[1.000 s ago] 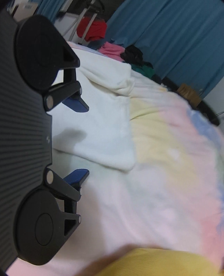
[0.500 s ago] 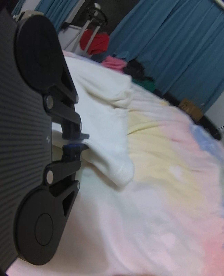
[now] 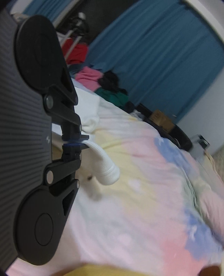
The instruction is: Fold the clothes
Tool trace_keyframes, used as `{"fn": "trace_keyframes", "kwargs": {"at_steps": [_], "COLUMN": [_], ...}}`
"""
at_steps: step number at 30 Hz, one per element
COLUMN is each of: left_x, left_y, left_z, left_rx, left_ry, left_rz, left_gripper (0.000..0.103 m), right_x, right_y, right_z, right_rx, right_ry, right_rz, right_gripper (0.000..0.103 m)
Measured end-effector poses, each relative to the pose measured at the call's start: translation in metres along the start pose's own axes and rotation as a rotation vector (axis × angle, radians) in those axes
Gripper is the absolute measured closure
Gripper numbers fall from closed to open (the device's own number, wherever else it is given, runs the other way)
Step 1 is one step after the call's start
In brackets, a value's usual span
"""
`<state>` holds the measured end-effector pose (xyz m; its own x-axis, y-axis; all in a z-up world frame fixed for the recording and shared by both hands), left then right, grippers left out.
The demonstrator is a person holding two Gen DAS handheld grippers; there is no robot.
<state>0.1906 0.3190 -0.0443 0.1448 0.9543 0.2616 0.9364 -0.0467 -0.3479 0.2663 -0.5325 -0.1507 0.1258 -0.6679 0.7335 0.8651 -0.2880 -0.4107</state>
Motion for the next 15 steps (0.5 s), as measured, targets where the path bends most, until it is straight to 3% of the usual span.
{"fn": "trace_keyframes", "kwargs": {"at_steps": [4, 9, 12, 15], "left_x": [0.012, 0.03, 0.039, 0.045], "left_y": [0.037, 0.13, 0.206, 0.283], "left_z": [-0.037, -0.092, -0.105, -0.101], "left_rx": [0.014, 0.053, 0.122, 0.242], "left_ry": [0.051, 0.171, 0.184, 0.242], "left_rz": [-0.025, -0.094, -0.114, -0.116], "left_gripper": [0.094, 0.094, 0.094, 0.094], "right_x": [0.031, 0.069, 0.072, 0.055], "right_y": [0.03, 0.108, 0.177, 0.25], "right_z": [0.048, 0.121, 0.162, 0.189], "right_rx": [0.032, 0.04, 0.002, -0.05], "right_ry": [-0.11, -0.218, -0.319, -0.385], "right_rz": [-0.018, -0.037, -0.027, 0.041], "right_gripper": [0.098, 0.098, 0.098, 0.098]}}
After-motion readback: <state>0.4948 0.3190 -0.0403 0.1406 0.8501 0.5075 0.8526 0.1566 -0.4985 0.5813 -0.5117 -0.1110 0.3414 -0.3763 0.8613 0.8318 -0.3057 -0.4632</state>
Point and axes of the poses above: each gripper's, at about its wrist camera, not at the fingertips, and y roughly the way its jaws point, z to its left, x to its top, the point moved 10 cm from there along y, roughly the way its jaws point, and after that the axes turned 12 degrees about -y, right-handed, at the moved point
